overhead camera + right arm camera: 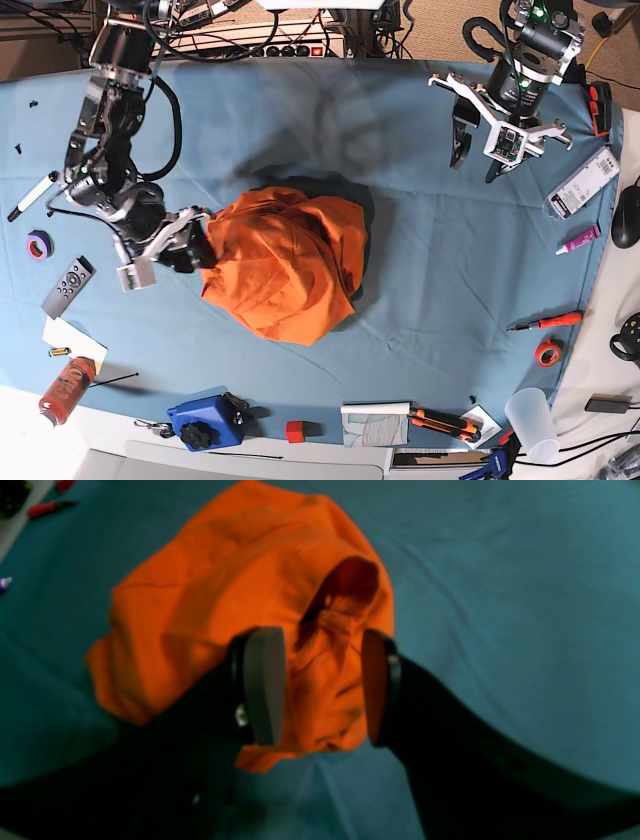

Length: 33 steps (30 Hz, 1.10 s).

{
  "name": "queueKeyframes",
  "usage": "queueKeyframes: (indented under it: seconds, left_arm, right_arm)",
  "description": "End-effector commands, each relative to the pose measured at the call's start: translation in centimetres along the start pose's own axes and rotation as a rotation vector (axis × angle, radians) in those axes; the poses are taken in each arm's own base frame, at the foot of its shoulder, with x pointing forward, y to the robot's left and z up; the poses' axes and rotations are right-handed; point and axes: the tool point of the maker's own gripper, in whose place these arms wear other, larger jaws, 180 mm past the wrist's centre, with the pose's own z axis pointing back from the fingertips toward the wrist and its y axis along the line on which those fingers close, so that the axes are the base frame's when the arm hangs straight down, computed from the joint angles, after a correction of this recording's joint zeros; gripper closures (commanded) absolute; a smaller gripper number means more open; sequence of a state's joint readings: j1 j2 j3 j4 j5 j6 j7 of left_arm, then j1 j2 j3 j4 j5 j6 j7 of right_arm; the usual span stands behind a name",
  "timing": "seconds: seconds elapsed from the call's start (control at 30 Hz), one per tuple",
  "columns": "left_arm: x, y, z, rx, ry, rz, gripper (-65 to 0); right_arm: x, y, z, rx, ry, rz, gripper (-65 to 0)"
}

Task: Layout the t-shirt on the table in an organized manner, then fold the t-shirt properly
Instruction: 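Grasp the edge of the crumpled orange shirt with the right gripper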

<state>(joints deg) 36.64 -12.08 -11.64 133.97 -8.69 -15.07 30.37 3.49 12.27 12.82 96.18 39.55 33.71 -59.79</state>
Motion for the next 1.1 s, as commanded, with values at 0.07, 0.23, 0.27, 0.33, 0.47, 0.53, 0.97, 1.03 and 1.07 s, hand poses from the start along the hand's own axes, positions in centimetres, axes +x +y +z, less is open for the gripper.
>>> queueKeyframes:
  seconds: [0.07, 0.23, 0.27, 0.33, 0.47, 0.53, 0.97, 1.03, 1.07]
  left_arm:
    - [0.9, -0.1, 0.3, -0.002, -0.037, 0.002, -29.4]
    - [0.9, -0.1, 0.3, -0.001, -0.036, 0.002, -29.4]
    - [0.9, -0.1, 0.3, -0.001, -0.037, 0.002, -29.4]
    - [0.9, -0.1, 0.3, -0.001, -0.037, 0.002, -29.4]
    - [0.9, -0.1, 0.3, -0.001, -0.037, 0.002, -29.4]
    - [0.9, -0.1, 0.3, -0.001, -0.037, 0.002, -29.4]
    - [0.9, -0.1, 0.3, -0.001, -0.037, 0.002, -29.4]
    - [0.9, -0.1, 0.3, -0.001, -0.037, 0.002, -29.4]
    - [0.9, -0.1, 0.3, -0.001, -0.037, 0.003, -29.4]
  right_arm:
    - [1.4, 1.8, -0.8, 0.065, -0.028, 0.023, -25.5]
    - [1.0, 4.3, -2.1, 0.125, -0.026, 0.012, -25.5]
    - [1.0, 4.7, -2.3, 0.132, -0.027, 0.009, -25.5]
    - [1.1, 5.0, -2.4, 0.138, -0.034, 0.002, -25.5]
    - [0.9, 4.7, -2.5, 0.123, -0.021, 0.012, -23.5]
    - [0.7, 4.7, -2.5, 0.120, -0.012, 0.014, -14.2]
    - [2.2, 2.5, -0.9, 0.090, -0.100, -0.061, 0.0]
    - [2.9, 1.5, 0.2, 0.083, -0.150, -0.088, 0.0]
    - [3.2, 1.0, 0.8, 0.080, -0.172, -0.096, 0.0]
